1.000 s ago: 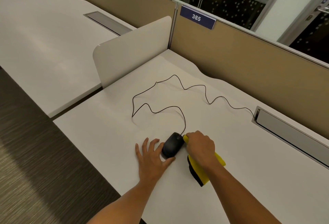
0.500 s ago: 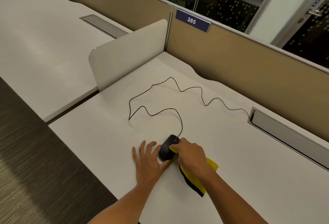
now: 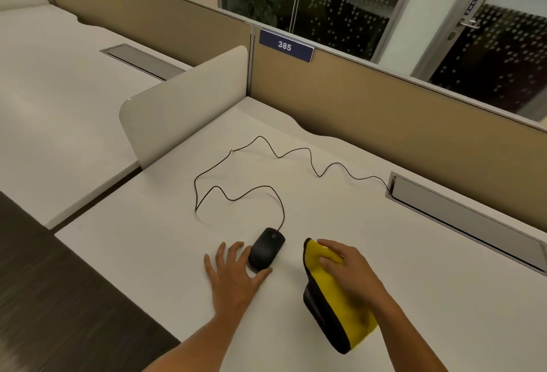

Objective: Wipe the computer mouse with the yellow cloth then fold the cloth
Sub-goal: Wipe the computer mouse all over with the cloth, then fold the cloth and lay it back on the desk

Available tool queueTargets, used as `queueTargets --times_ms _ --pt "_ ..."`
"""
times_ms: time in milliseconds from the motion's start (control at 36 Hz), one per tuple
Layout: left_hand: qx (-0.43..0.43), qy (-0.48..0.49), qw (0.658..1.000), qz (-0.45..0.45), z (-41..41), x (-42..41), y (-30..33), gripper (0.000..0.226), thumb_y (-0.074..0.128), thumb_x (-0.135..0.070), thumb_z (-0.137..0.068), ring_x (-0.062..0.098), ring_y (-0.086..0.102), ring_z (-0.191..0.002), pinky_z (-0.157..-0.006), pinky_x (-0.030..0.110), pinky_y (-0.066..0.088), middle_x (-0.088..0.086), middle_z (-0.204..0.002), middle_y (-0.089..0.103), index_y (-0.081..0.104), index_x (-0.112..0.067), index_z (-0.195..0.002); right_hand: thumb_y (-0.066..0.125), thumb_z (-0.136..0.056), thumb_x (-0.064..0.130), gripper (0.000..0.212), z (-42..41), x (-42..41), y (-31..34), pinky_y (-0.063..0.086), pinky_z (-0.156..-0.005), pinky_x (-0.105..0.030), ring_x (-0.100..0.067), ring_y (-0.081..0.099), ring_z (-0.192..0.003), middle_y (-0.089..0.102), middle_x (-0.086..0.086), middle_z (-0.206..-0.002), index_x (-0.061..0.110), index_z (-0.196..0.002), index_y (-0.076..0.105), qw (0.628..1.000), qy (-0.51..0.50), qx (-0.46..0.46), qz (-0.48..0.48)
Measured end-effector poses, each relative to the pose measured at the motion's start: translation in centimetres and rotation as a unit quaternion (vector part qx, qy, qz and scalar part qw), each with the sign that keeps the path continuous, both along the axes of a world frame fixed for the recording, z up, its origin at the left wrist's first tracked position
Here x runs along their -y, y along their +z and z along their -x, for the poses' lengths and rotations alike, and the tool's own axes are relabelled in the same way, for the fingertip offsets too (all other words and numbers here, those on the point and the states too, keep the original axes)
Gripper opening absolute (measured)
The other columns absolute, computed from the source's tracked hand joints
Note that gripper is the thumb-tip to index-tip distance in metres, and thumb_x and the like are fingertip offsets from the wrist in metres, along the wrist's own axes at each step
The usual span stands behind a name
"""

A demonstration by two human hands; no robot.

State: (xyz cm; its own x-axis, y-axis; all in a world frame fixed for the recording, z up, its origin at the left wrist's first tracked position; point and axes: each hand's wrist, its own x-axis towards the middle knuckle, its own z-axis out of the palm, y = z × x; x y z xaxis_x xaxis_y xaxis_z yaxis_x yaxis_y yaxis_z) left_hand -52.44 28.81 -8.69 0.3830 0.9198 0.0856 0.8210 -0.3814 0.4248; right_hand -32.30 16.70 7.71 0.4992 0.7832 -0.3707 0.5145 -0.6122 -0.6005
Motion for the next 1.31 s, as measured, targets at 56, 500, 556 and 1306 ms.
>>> queueTargets --times_ms 56,500,556,1306 --pt "-0.002 -0.001 1.000 0.001 -0.1 0.1 0.1 0.072 0.042 -0.087 -0.071 0.027 0.039 -0.139 -0.117 0.062 0.016 -0.011 -0.133 0.057 0.064 -0.036 -0.118 0.057 -0.094 0.042 0.042 -0.8 1.3 0.2 0.042 -0.102 -0.037 -0.018 0.051 -0.123 0.052 0.006 -0.141 0.040 -0.136 0.052 0.998 -0.043 -0.026 -0.025" --pt "0.165 -0.091 0.979 -0.078 -1.7 3.2 4.0 0.072 0.044 -0.063 -0.089 0.027 0.042 -0.135 -0.115 0.045 0.027 0.005 -0.145 0.045 0.047 -0.015 -0.142 0.067 -0.090 0.023 0.039 -5.8 10.6 0.3 0.053 -0.094 -0.048 -0.027 0.061 -0.112 0.064 0.001 -0.128 0.032 -0.127 0.062 0.913 -0.240 -0.278 -0.180" --pt "0.218 -0.123 0.966 -0.070 -3.8 4.5 5.2 0.060 0.052 -0.053 -0.090 0.019 0.049 -0.128 -0.110 0.035 0.033 0.001 -0.139 0.053 0.053 -0.016 -0.137 0.068 -0.088 0.020 0.040 -6.1 11.7 0.3 0.053 -0.094 -0.050 -0.030 0.062 -0.113 0.064 -0.002 -0.128 0.030 -0.127 0.062 0.897 -0.250 -0.306 -0.198" --pt "0.207 -0.307 0.781 0.502 -21.1 24.5 18.5 0.032 0.064 -0.032 -0.092 0.010 0.066 -0.112 -0.105 0.042 0.050 -0.013 -0.119 0.070 0.061 -0.036 -0.123 0.047 -0.096 0.049 0.055 -9.7 24.7 0.4 0.049 -0.097 -0.052 -0.038 0.065 -0.110 0.066 -0.023 -0.121 0.005 -0.123 0.066 0.649 -0.378 -0.577 -0.321"
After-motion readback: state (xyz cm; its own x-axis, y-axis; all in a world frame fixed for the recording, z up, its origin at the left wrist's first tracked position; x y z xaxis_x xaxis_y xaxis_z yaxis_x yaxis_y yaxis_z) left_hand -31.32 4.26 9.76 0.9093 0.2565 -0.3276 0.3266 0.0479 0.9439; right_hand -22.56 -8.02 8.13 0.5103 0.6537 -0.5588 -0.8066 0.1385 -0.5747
